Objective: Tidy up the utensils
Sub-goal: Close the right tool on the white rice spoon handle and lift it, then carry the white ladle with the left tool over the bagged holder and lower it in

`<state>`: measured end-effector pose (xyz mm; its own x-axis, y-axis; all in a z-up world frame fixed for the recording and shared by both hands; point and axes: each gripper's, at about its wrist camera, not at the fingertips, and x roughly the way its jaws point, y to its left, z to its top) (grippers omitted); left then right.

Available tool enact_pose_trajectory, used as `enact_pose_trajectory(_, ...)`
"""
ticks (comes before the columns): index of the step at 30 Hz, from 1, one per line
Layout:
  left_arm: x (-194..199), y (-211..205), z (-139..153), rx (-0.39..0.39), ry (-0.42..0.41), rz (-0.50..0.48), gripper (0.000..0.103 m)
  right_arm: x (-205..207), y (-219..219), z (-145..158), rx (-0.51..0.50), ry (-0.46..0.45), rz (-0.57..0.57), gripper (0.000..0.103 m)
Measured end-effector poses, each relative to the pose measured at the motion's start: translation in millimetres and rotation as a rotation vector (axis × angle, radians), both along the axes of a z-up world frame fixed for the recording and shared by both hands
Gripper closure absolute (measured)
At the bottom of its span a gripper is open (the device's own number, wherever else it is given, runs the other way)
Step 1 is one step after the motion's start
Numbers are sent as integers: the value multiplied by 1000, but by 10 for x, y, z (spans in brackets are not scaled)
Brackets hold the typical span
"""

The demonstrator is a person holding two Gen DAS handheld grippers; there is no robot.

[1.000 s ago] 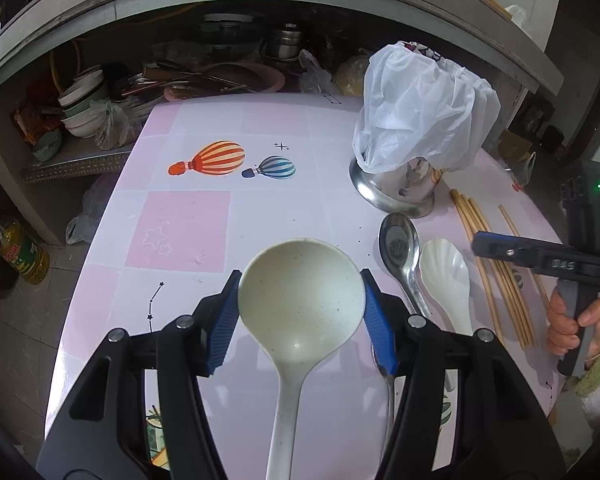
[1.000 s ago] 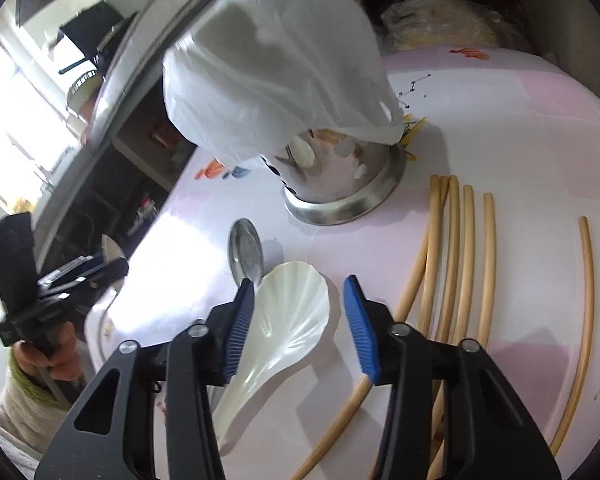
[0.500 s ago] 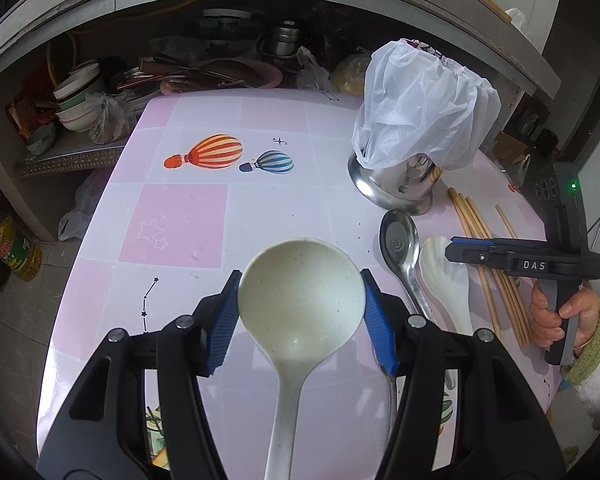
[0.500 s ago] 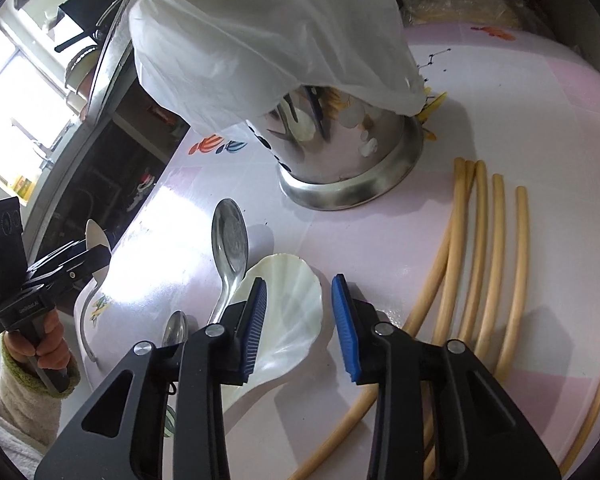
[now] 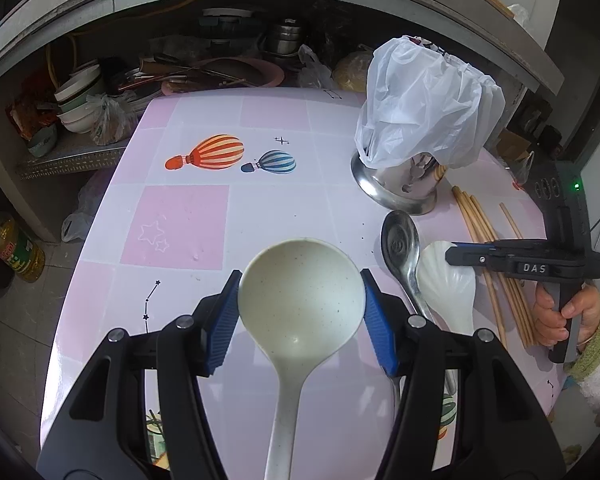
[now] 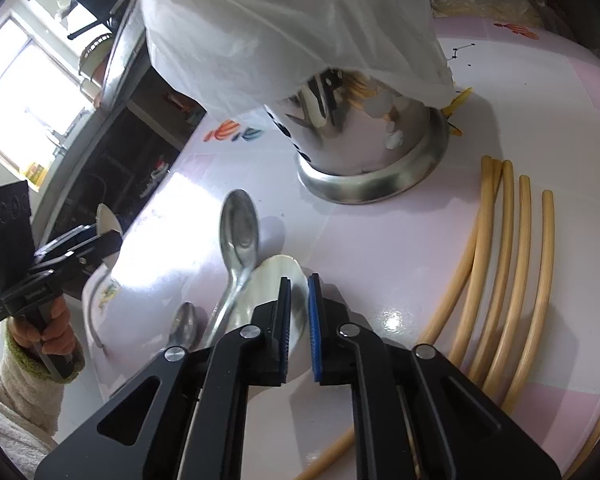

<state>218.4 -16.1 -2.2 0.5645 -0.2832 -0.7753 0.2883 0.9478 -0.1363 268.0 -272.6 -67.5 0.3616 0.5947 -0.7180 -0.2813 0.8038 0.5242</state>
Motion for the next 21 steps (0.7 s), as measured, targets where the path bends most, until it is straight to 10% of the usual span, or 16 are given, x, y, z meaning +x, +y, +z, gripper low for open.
enact_pose_trajectory(21,-201,-31,377,18,-89,4,48,-591,-213,1014,-121,-301,-164,100)
